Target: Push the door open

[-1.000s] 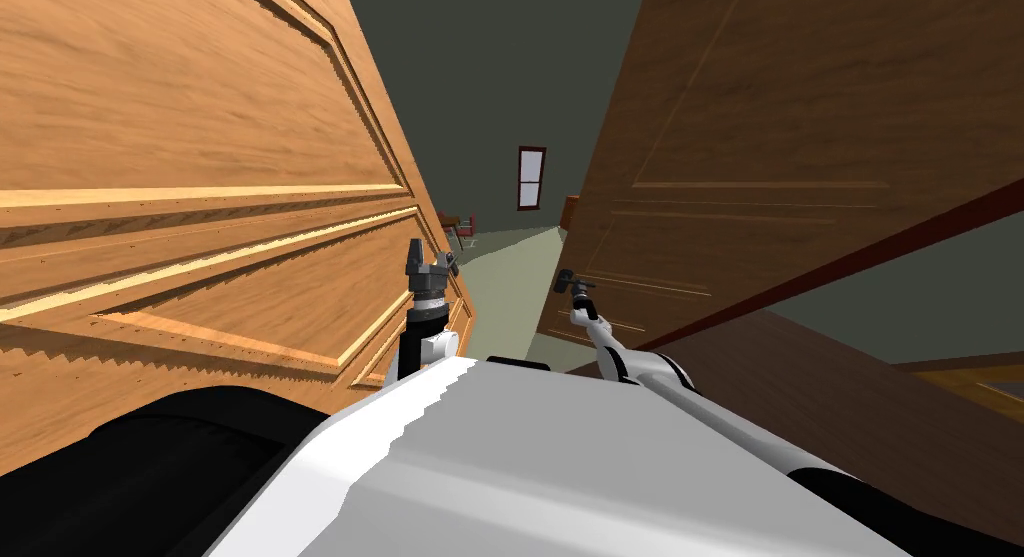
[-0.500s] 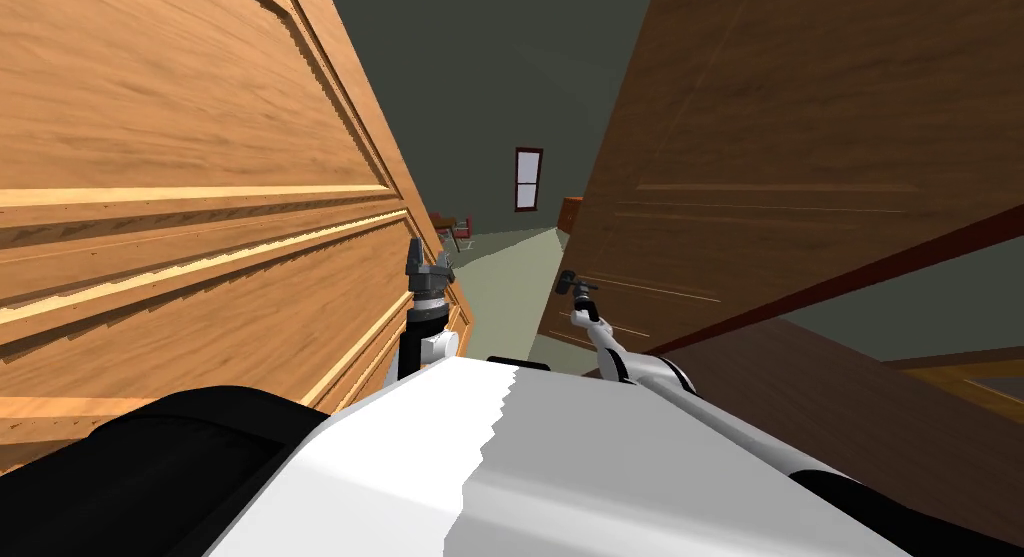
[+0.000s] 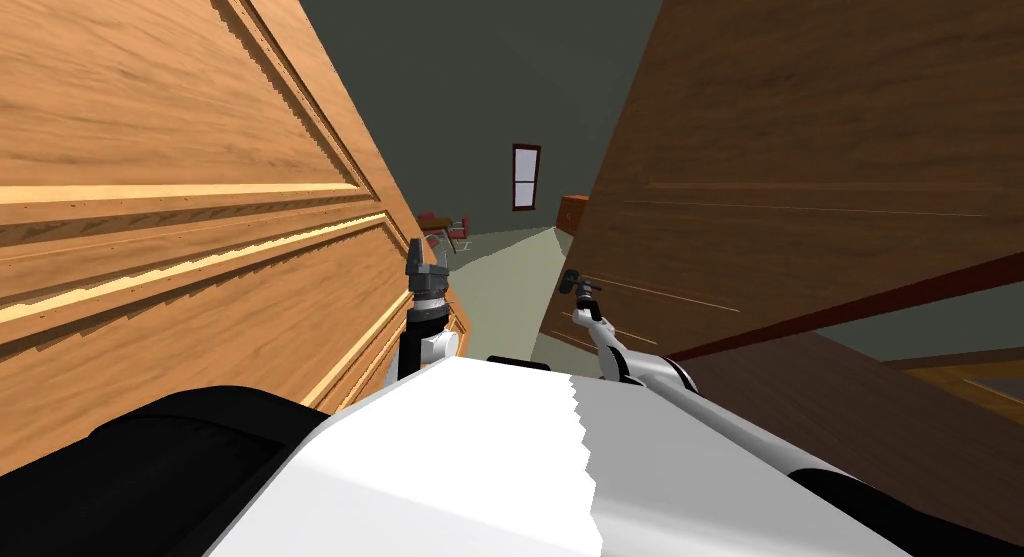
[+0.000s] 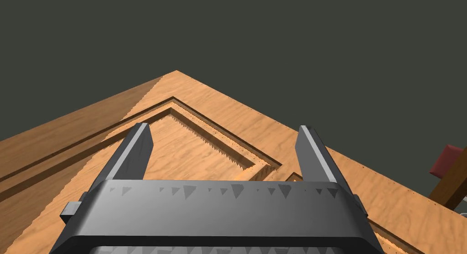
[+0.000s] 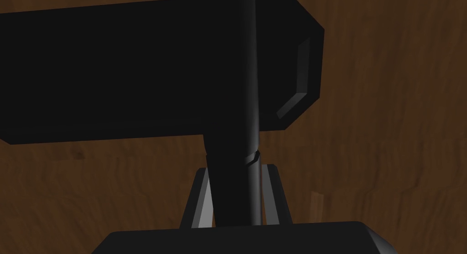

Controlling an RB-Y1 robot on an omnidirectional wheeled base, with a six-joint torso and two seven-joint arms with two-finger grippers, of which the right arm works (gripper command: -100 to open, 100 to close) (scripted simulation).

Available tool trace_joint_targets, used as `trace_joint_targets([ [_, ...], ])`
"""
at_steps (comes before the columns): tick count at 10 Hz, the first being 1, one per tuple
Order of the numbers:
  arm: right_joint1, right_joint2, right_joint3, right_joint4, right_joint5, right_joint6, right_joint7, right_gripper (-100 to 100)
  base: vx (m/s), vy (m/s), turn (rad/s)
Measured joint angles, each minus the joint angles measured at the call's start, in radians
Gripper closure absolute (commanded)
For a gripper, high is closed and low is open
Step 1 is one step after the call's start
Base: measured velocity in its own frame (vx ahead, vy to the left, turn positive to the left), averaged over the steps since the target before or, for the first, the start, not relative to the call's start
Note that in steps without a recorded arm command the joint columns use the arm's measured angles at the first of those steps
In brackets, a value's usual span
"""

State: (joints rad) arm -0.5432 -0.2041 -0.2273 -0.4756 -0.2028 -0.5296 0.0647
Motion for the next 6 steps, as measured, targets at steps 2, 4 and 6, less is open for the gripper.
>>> trace_joint_targets([
  [2,0.003,0.001,-0.022,0.004,-0.009,-0.009,0.018,100,0.193,0.057,-0.085],
  [4,0.007,-0.003,-0.038,-0.008,-0.016,-0.001,0.031,100,0.090,0.008,-0.010],
  [6,0.002,-0.001,-0.053,-0.004,-0.022,-0.004,0.044,100,0.146,0.053,-0.070],
])
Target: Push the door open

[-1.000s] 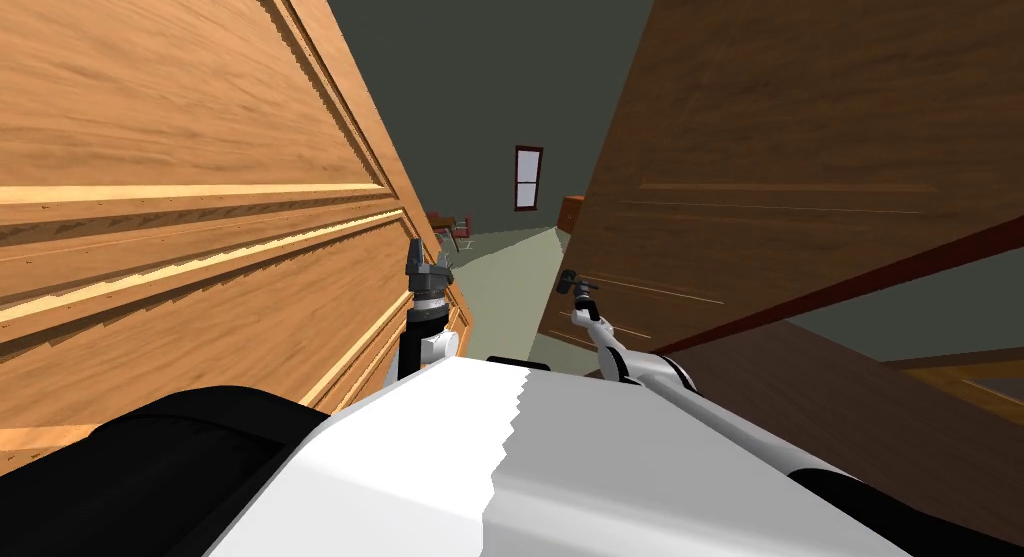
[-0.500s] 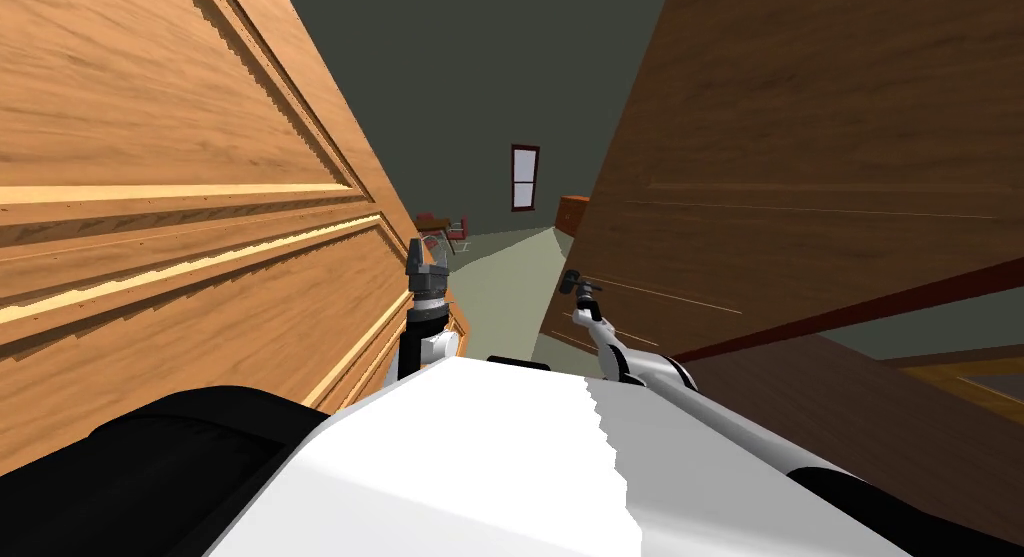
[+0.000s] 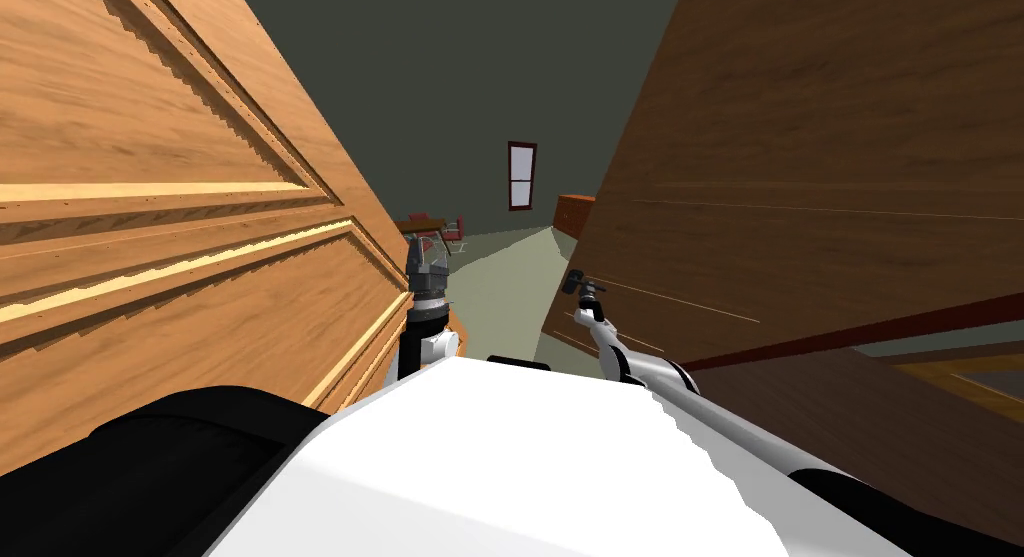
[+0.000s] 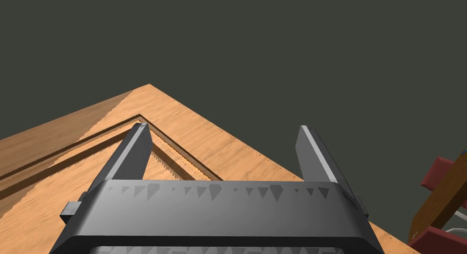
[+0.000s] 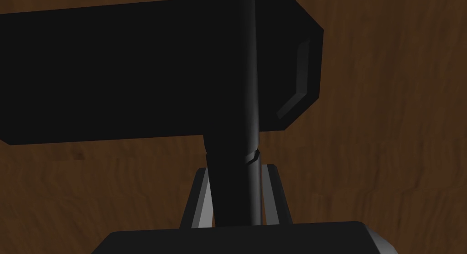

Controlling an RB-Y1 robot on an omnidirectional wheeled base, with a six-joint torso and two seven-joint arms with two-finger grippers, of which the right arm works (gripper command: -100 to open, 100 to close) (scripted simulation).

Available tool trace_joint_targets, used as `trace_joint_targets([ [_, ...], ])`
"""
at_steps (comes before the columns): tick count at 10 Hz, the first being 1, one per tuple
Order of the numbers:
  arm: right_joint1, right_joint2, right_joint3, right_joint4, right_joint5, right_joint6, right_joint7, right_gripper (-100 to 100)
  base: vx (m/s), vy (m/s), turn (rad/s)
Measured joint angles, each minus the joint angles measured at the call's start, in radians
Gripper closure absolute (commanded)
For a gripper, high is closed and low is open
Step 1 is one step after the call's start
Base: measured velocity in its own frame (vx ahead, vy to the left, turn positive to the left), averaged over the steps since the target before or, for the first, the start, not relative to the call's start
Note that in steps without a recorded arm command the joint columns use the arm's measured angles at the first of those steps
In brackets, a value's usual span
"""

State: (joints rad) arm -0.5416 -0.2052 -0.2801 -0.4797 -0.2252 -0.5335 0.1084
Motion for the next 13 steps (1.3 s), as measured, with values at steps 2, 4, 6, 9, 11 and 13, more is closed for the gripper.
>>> trace_joint_targets([
  [2,-0.021,-0.008,-0.016,0.053,-0.007,-0.020,0.010,100,0.184,0.059,-0.096],
  [4,-0.001,-0.003,-0.043,0.020,-0.018,-0.010,0.035,100,0.214,0.071,-0.087],
  [6,-0.004,-0.011,-0.066,0.019,-0.029,-0.008,0.053,100,0.187,0.074,-0.074],
  [9,-0.037,-0.032,-0.088,0.094,-0.039,-0.046,0.060,100,0.153,0.059,-0.069],
  [11,-0.018,-0.029,-0.102,0.060,-0.044,-0.038,0.073,100,0.108,0.021,-0.032],
  [13,-0.017,-0.028,-0.119,0.070,-0.051,-0.037,0.088,100,0.180,0.065,-0.087],
])
